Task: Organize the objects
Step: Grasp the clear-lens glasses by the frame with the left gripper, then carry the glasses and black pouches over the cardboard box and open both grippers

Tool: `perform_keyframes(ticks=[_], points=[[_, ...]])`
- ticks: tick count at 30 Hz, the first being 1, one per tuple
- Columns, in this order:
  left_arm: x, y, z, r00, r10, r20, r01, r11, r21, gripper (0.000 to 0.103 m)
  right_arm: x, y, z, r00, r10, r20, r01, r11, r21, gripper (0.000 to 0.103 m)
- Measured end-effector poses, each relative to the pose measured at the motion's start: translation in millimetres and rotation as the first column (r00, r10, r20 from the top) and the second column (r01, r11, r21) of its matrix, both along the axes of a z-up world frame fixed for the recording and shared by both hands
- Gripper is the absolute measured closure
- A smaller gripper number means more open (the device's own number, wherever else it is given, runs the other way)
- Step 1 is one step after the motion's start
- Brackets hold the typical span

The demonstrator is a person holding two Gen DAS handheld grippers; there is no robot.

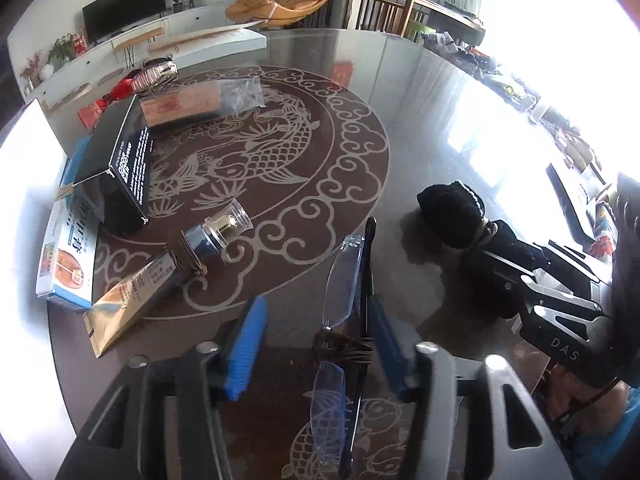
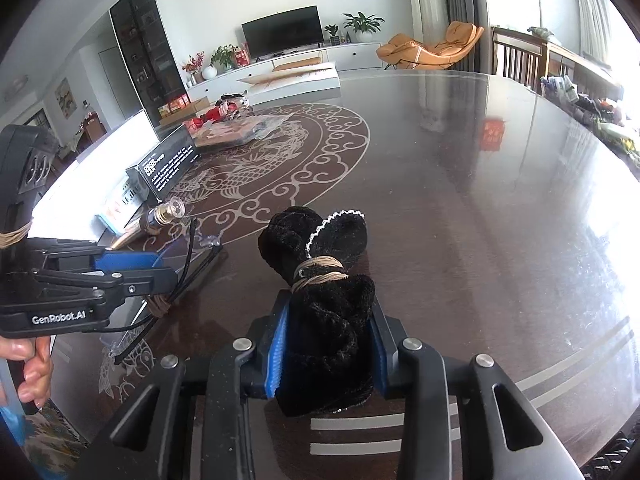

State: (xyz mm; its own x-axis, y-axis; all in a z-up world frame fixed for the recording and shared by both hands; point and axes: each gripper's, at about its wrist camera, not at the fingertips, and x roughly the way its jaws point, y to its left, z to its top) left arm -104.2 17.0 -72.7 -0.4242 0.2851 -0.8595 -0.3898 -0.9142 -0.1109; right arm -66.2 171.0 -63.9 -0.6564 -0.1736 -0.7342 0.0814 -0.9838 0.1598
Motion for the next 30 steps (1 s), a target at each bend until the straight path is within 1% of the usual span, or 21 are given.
perform_keyframes(ticks=[1,2,5,6,7,11,14,15,18,22,23,25,27,28,29,30], points=[[3,-2,2,1.000,0.010,-0.016,-0.010,1.000,0.007,0.030,0,0,0,1.000,-0.001,-0.001,0.001,1.000,0.000,0.062],[6,-3,5,1.000,0.014,-0.026,-0.013,1.000,0.015,0.030,1,0,0,1.000,-0.001,-0.001,0.001,1.000,0.001,0.060],[12,-9,9,0.999,0.024,-0.025,-0.023,0.999,0.041,0.030,1,0,0,1.000,-0.005,0.000,0.005,1.000,0.006,0.048],[15,-10,10,0.999,0.026,-0.021,-0.025,0.999,0.049,0.030,2,-1,0,1.000,-0.006,0.000,0.006,1.000,0.007,0.042],[16,-11,11,1.000,0.025,-0.017,-0.024,0.998,0.053,0.030,2,-2,0,1.000,-0.007,0.000,0.007,1.000,0.008,0.040],[27,-14,9,1.000,0.014,-0.003,-0.014,0.998,0.062,0.030,2,-1,0,1.000,-0.009,0.002,0.009,1.000,0.003,0.039],[31,-15,6,1.000,0.008,-0.002,-0.008,0.998,0.060,0.030,3,3,1,1.000,-0.023,0.004,0.023,1.000,-0.013,0.036],[32,-15,5,1.000,0.003,-0.001,-0.003,0.999,0.051,0.030,3,4,1,1.000,-0.028,0.004,0.028,0.999,-0.019,0.034],[29,-10,0,1.000,-0.005,0.004,0.005,1.000,0.020,0.030,3,6,1,0.999,-0.034,0.004,0.034,0.999,-0.032,0.033],[26,2,-8,1.000,-0.022,-0.004,0.022,1.000,-0.013,0.030,3,2,1,1.000,-0.026,0.002,0.026,1.000,-0.004,0.031],[27,5,-9,0.999,-0.026,-0.019,0.025,0.999,-0.034,0.028,4,1,1,1.000,-0.024,0.001,0.024,1.000,0.003,0.031],[29,11,-9,0.999,-0.036,-0.041,0.033,0.997,-0.075,0.027,5,0,1,1.000,-0.022,0.002,0.022,1.000,0.008,0.030],[31,13,-9,0.998,-0.042,-0.055,0.036,0.994,-0.099,0.027,5,1,0,1.000,-0.022,0.002,0.022,1.000,0.004,0.030],[32,14,-10,0.997,-0.044,-0.062,0.037,0.993,-0.111,0.024,5,1,0,1.000,-0.022,0.002,0.022,1.000,0.001,0.030],[33,14,-10,0.997,-0.042,-0.063,0.034,0.993,-0.112,0.016,5,2,0,1.000,-0.023,0.002,0.023,1.000,-0.001,0.030],[32,13,-11,0.998,-0.032,-0.058,0.025,0.994,-0.110,0.012,5,2,0,1.000,-0.023,0.002,0.023,1.000,-0.001,0.029]])
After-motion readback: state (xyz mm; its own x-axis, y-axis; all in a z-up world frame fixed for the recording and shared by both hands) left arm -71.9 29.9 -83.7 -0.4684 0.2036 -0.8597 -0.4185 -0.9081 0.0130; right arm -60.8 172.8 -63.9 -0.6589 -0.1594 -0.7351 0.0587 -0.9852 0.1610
